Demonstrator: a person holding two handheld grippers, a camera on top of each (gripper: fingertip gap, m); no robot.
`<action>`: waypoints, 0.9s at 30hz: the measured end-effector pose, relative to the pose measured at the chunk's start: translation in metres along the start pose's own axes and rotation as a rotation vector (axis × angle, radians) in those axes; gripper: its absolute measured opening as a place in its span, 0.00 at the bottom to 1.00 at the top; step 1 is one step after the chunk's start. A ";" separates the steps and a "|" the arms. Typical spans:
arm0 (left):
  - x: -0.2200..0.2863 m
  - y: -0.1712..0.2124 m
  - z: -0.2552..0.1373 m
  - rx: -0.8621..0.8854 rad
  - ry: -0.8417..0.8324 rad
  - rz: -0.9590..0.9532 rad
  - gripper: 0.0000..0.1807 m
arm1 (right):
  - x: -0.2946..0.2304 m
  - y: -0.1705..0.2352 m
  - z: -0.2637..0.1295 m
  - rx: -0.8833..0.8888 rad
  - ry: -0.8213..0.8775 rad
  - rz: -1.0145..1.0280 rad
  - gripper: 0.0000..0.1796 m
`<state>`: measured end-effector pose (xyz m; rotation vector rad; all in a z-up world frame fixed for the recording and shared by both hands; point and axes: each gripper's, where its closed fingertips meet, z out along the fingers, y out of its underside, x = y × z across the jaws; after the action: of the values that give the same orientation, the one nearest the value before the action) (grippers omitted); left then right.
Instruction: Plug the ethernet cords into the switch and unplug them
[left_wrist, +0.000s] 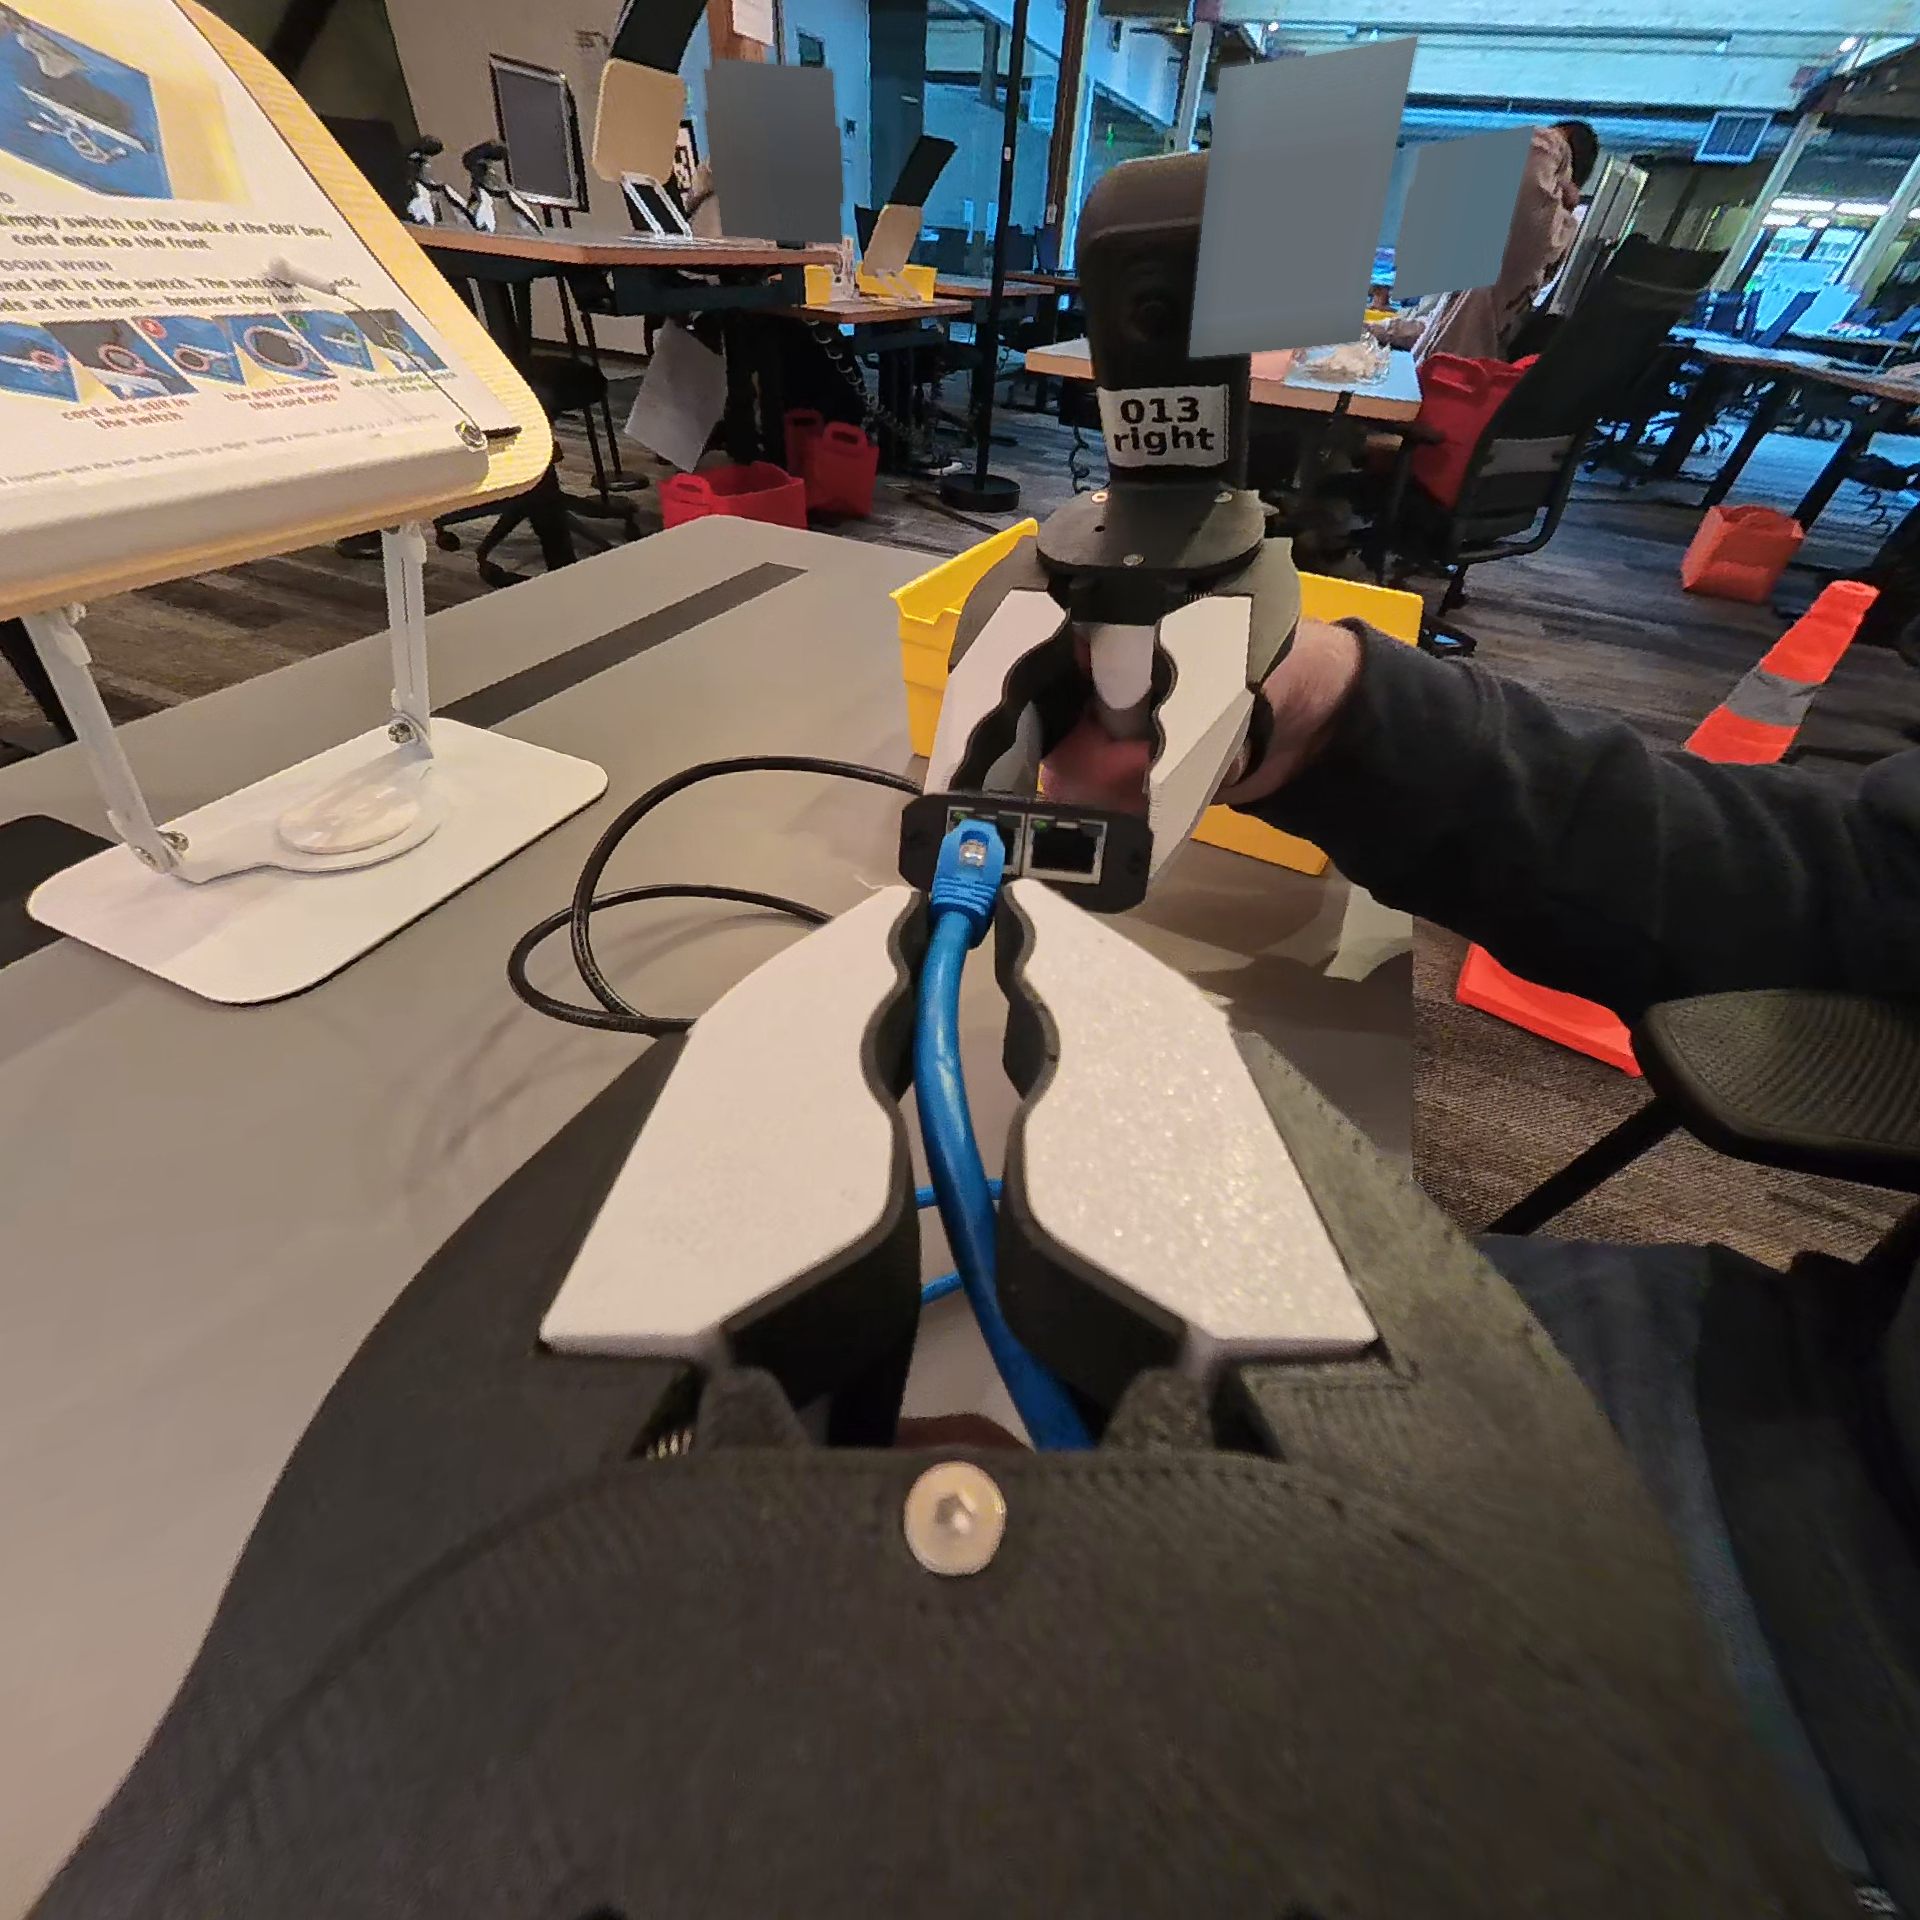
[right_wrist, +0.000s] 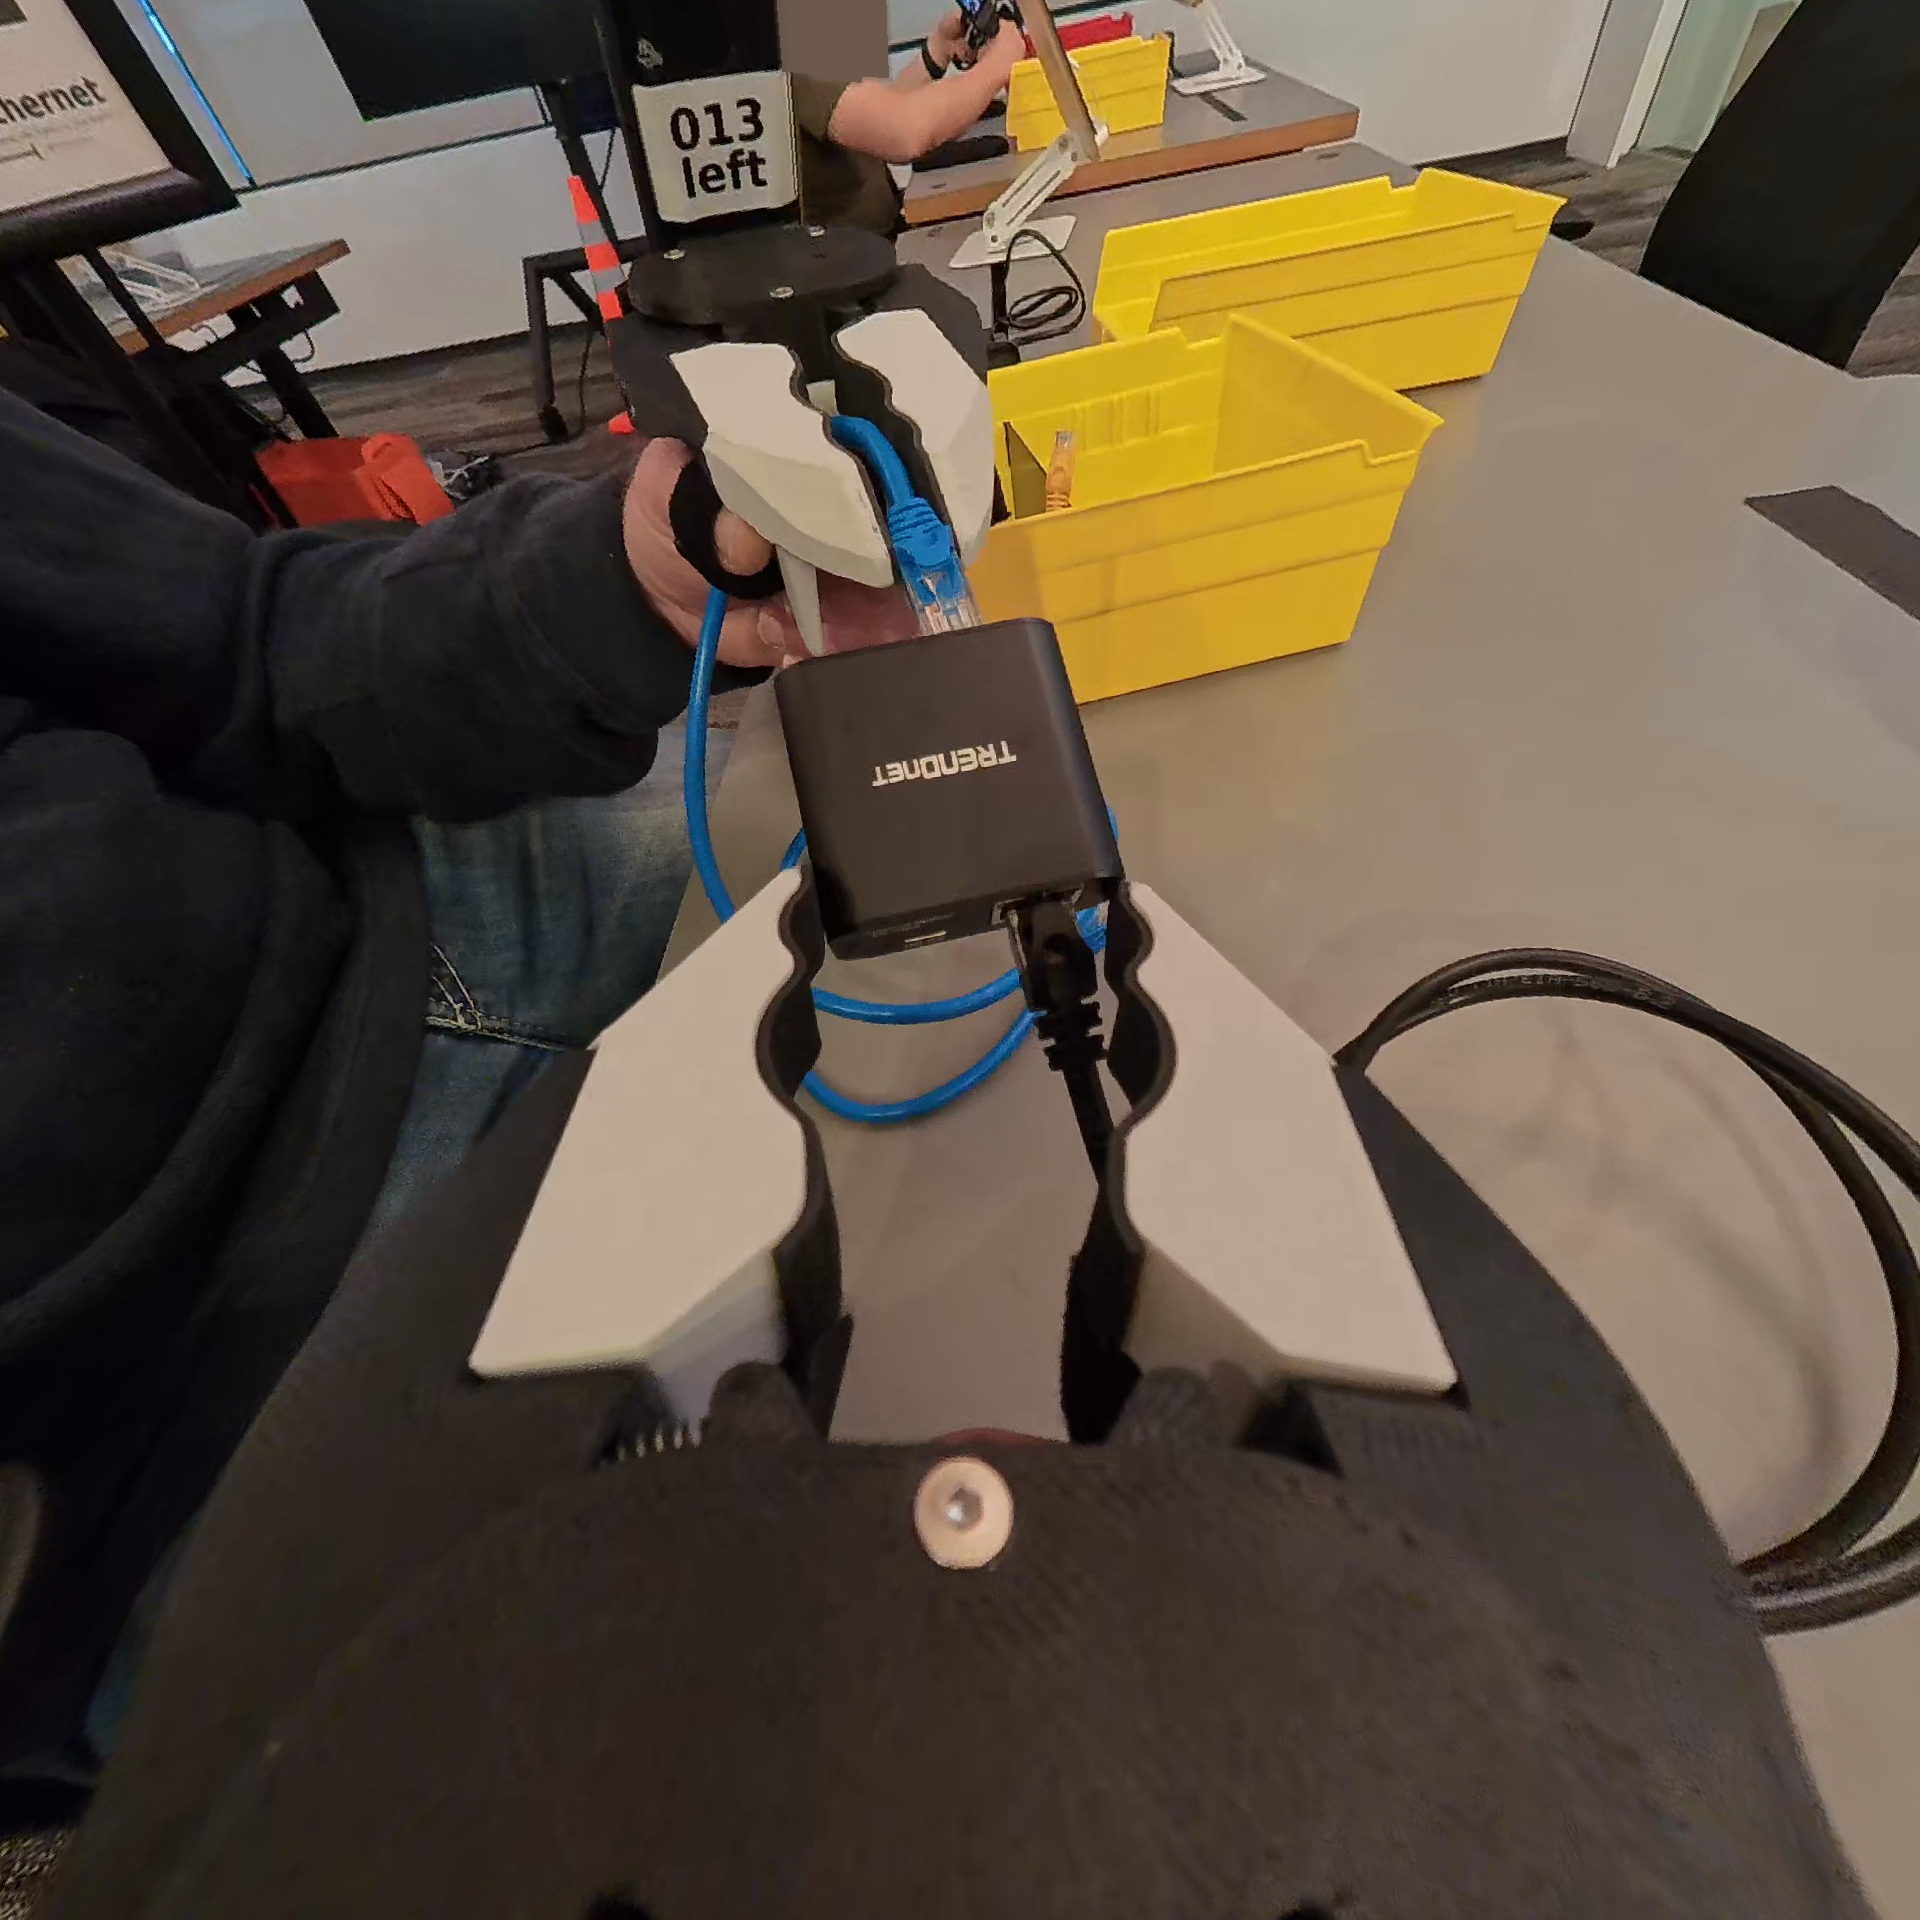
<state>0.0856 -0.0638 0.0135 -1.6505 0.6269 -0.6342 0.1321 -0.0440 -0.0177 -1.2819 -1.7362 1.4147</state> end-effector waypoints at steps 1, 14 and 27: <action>0.000 0.000 0.001 -0.002 -0.001 0.002 0.07 | 0.000 0.000 0.000 -0.005 -0.001 0.001 0.30; 0.001 0.008 0.008 -0.045 -0.004 -0.006 0.06 | 0.003 0.009 0.001 -0.096 0.029 -0.037 0.30; 0.002 0.012 0.011 -0.031 0.012 -0.056 0.07 | 0.002 0.008 0.002 -0.130 0.086 -0.124 0.29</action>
<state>0.0940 -0.0593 -0.0001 -1.6995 0.6038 -0.6779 0.1321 -0.0431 -0.0263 -1.2591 -1.8408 1.1765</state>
